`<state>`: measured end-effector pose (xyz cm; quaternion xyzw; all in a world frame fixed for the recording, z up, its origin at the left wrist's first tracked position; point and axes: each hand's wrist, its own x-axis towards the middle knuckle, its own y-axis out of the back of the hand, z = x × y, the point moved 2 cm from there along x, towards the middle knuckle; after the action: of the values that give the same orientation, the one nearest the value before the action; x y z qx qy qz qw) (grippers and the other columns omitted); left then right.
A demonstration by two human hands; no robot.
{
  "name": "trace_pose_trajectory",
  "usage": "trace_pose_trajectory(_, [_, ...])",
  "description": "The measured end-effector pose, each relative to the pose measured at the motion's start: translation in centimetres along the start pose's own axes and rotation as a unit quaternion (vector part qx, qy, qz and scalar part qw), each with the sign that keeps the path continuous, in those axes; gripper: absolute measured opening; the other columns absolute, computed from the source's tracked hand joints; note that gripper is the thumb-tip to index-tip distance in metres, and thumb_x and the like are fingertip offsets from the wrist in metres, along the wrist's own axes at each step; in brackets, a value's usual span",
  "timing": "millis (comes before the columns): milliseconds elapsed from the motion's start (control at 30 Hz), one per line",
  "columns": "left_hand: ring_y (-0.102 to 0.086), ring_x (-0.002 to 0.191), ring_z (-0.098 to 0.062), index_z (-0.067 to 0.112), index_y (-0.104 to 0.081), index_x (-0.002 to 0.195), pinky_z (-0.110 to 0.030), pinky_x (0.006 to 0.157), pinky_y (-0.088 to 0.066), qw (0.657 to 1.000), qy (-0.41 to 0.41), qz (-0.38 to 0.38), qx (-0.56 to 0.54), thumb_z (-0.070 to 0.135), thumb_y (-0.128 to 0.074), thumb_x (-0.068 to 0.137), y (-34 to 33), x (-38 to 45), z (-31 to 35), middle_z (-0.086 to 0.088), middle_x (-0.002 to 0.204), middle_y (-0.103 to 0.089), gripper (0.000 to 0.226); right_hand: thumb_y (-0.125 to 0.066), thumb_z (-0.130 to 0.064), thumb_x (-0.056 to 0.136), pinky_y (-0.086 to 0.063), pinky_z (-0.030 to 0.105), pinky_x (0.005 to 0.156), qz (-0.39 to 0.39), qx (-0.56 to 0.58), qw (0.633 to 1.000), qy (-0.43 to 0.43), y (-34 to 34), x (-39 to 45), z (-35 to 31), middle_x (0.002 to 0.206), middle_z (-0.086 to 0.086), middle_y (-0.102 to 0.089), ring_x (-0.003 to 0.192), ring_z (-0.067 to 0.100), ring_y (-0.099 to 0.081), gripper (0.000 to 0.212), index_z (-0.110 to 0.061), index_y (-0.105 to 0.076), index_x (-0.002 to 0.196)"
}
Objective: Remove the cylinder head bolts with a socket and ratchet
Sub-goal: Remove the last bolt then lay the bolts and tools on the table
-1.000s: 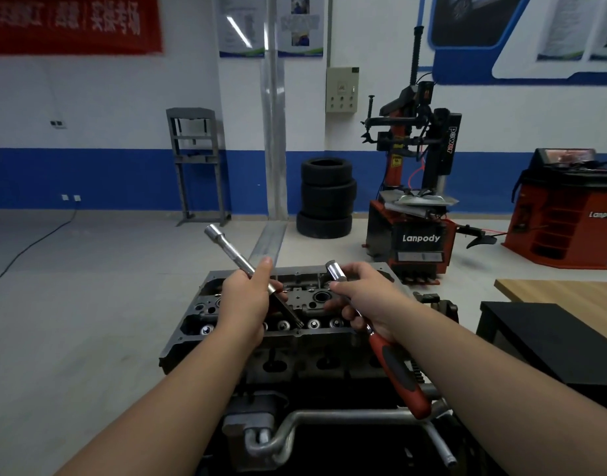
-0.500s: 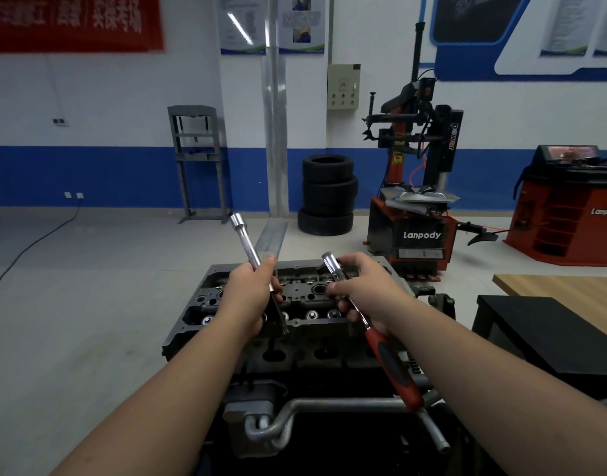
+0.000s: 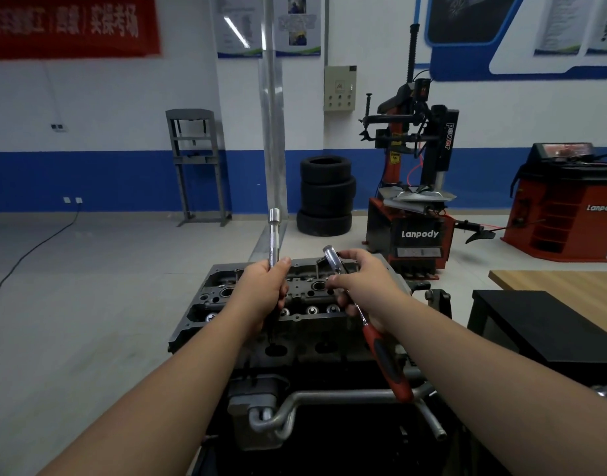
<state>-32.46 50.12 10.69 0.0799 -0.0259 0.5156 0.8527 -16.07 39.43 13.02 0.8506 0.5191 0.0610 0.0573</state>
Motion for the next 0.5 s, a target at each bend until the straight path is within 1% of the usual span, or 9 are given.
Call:
trace_pose_trajectory(100, [-0.049,0.044,-0.008,0.013,-0.057,0.097,-0.025,0.047,-0.045,0.999,-0.025,-0.004,0.039,0.042,-0.052,0.105,-0.7,-0.6,0.7,0.009,0.054,-0.056,0.031,-0.069,-0.001,0.089,-0.044,0.025,0.041,0.005,0.006,1.0,-0.01,0.4,-1.0,-0.4,0.097,0.015,-0.072,0.05,0.009,-0.06,0.066,-0.023,-0.042,0.145])
trace_pose_trajectory(167, [-0.049,0.045,-0.008,0.013,-0.057,0.099,-0.025,0.047,-0.046,0.998,-0.036,-0.019,0.037,0.043,-0.052,0.105,-1.6,-1.3,1.4,0.009,0.055,-0.057,0.031,-0.07,-0.001,0.088,-0.043,0.025,0.04,0.011,0.033,0.999,-0.025,0.7,-1.7,-0.6,0.1,0.016,-0.071,0.05,0.01,-0.059,0.068,-0.02,-0.04,0.145])
trace_pose_trajectory(200, [-0.049,0.045,-0.008,0.013,-0.058,0.099,-0.025,0.047,-0.046,0.999,-0.038,-0.029,0.024,0.043,-0.052,0.104,-2.3,-1.8,1.7,0.009,0.055,-0.056,0.03,-0.07,-0.002,0.089,-0.042,0.024,0.039,0.015,0.045,0.998,-0.032,0.9,-2.1,-0.8,0.101,0.017,-0.071,0.05,0.01,-0.058,0.064,-0.017,-0.041,0.144])
trace_pose_trajectory(233, [-0.049,0.045,-0.007,0.014,-0.058,0.1,-0.025,0.047,-0.045,0.998,-0.037,-0.04,0.007,0.043,-0.053,0.104,-3.1,-2.3,2.1,0.009,0.056,-0.056,0.03,-0.069,-0.003,0.09,-0.042,0.024,0.039,0.019,0.052,0.998,-0.035,1.1,-2.5,-1.0,0.101,0.016,-0.071,0.051,0.01,-0.057,0.056,-0.012,-0.045,0.14])
trace_pose_trajectory(300, [-0.047,0.044,-0.007,0.014,-0.059,0.104,-0.024,0.045,-0.044,0.997,-0.025,-0.06,-0.033,0.043,-0.052,0.104,-5.2,-3.3,3.0,0.009,0.056,-0.055,0.03,-0.066,-0.007,0.093,-0.041,0.024,0.039,0.024,0.052,0.998,-0.034,1.6,-3.3,-1.4,0.093,0.012,-0.072,0.049,0.009,-0.056,0.033,-0.004,-0.058,0.125])
trace_pose_trajectory(367, [-0.044,0.042,-0.007,0.014,-0.059,0.102,-0.023,0.041,-0.039,0.994,-0.013,-0.081,-0.074,0.042,-0.051,0.106,-7.3,-4.3,3.8,0.008,0.054,-0.053,0.029,-0.062,-0.011,0.097,-0.041,0.023,0.039,0.034,0.054,0.997,-0.034,2.5,-4.2,-1.7,0.081,0.007,-0.07,0.047,0.008,-0.056,0.016,-0.003,-0.066,0.111])
trace_pose_trajectory(400, [-0.042,0.04,-0.007,0.014,-0.058,0.099,-0.023,0.039,-0.037,0.992,-0.01,-0.091,-0.086,0.041,-0.05,0.106,-8.5,-4.8,4.0,0.008,0.054,-0.051,0.029,-0.061,-0.014,0.099,-0.041,0.022,0.039,0.043,0.058,0.997,-0.038,3.2,-4.7,-1.7,0.074,0.005,-0.069,0.045,0.008,-0.058,0.014,-0.003,-0.067,0.106])
trace_pose_trajectory(467, [-0.039,0.038,-0.008,0.015,-0.057,0.093,-0.024,0.038,-0.034,0.99,-0.01,-0.109,-0.091,0.04,-0.05,0.107,-10.7,-5.7,4.3,0.007,0.053,-0.049,0.029,-0.058,-0.023,0.101,-0.041,0.021,0.038,0.065,0.079,0.994,-0.046,4.9,-5.8,-1.4,0.062,0.002,-0.068,0.043,0.01,-0.06,0.02,-0.005,-0.066,0.096])
trace_pose_trajectory(500, [-0.038,0.038,-0.009,0.015,-0.055,0.09,-0.025,0.037,-0.032,0.989,-0.011,-0.117,-0.092,0.038,-0.051,0.107,-11.9,-6.1,4.3,0.006,0.053,-0.048,0.029,-0.056,-0.027,0.102,-0.041,0.021,0.039,0.079,0.088,0.992,-0.046,6.0,-6.4,-1.1,0.058,0.0,-0.067,0.043,0.011,-0.06,0.023,-0.007,-0.065,0.094])
